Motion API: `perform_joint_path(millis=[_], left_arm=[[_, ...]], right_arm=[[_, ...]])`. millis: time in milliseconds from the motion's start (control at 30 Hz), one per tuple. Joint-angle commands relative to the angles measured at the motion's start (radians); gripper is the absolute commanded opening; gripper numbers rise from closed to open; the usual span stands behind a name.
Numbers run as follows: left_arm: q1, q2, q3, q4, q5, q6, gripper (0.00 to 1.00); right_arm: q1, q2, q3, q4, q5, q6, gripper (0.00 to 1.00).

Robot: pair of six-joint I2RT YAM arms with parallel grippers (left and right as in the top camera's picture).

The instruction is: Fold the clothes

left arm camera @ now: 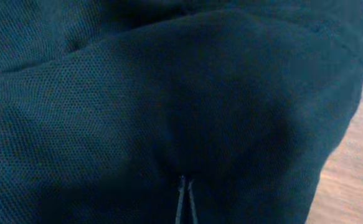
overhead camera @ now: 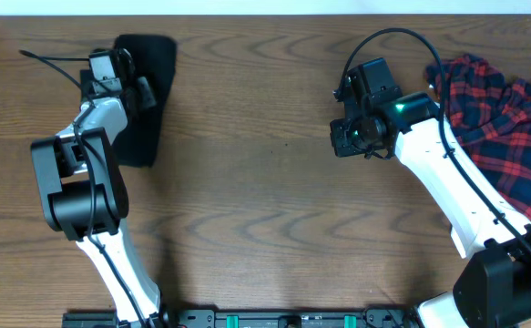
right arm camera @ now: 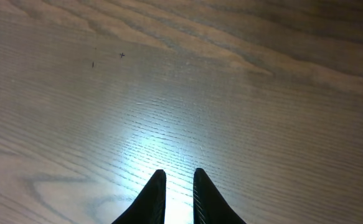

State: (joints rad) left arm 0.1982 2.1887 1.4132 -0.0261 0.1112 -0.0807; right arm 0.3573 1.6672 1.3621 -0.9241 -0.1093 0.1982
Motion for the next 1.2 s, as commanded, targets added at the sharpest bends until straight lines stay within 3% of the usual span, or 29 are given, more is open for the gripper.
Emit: perform_joint_path(millis=[0, 400, 1167], left_arm=[[0.064, 0.076, -0.019, 0.028, -0.101, 0.009, 0.06], [0.201, 0.076, -0.019, 0.056, -0.092, 0.021, 0.06], [0.107, 0.076, -0.02, -0.103, 0.048, 0.062, 0.06]], right_arm=[[-0.007, -0.006, 0.008, -0.003, -0.007, 0.007, 0.15], [-0.007, -0.006, 0.008, 0.015, -0.007, 0.027, 0.14], [-0.007, -0.006, 0.008, 0.046, -0.006, 0.034, 0.15]])
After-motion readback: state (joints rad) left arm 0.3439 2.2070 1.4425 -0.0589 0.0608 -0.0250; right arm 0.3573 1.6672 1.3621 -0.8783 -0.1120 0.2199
